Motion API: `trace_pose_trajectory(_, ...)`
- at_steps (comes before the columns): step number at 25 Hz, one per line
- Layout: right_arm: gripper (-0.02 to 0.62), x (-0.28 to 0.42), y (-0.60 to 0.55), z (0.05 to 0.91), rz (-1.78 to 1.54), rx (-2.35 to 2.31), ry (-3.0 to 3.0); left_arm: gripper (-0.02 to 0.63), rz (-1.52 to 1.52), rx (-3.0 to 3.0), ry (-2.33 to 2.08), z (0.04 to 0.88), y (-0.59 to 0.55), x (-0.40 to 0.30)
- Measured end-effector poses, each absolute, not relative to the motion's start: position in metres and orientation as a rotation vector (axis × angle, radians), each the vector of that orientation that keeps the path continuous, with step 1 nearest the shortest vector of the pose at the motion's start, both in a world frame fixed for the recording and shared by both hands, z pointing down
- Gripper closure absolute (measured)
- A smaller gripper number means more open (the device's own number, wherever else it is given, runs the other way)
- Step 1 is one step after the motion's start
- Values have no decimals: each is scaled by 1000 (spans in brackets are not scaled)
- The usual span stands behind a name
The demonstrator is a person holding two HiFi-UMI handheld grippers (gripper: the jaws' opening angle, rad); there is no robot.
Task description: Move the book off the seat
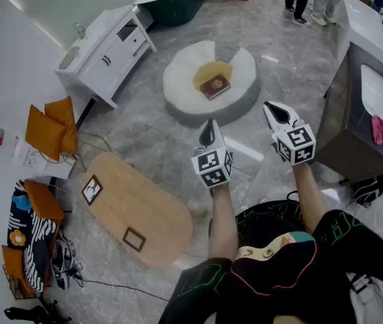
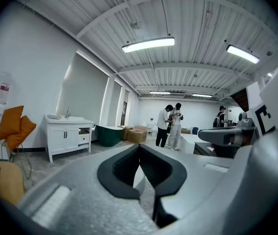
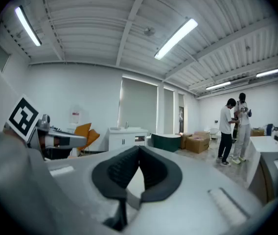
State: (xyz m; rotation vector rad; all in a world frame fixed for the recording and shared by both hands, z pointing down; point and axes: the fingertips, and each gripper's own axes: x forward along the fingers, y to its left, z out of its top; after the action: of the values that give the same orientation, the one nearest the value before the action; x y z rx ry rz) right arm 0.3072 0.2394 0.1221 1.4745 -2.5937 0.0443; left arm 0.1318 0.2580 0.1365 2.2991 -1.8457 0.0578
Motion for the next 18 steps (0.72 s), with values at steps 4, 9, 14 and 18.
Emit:
trace_pose_trajectory(4, 592, 300, 233, 116, 10, 1543, -2582, 595, 65, 2288, -1863, 139, 254, 118)
trace_pose_trajectory(9, 592, 296, 228, 120, 29, 1543, -2570, 595, 69, 2262, -1860, 145, 243, 108)
trace_pose_trajectory(14, 592, 304, 220, 129, 66, 1554, -2542, 595, 81, 2254, -1835, 154, 230, 111)
trace_pose_trajectory(18, 592, 316, 205, 144, 117, 1557, -2526, 595, 110, 2241, -1815, 168, 214, 122)
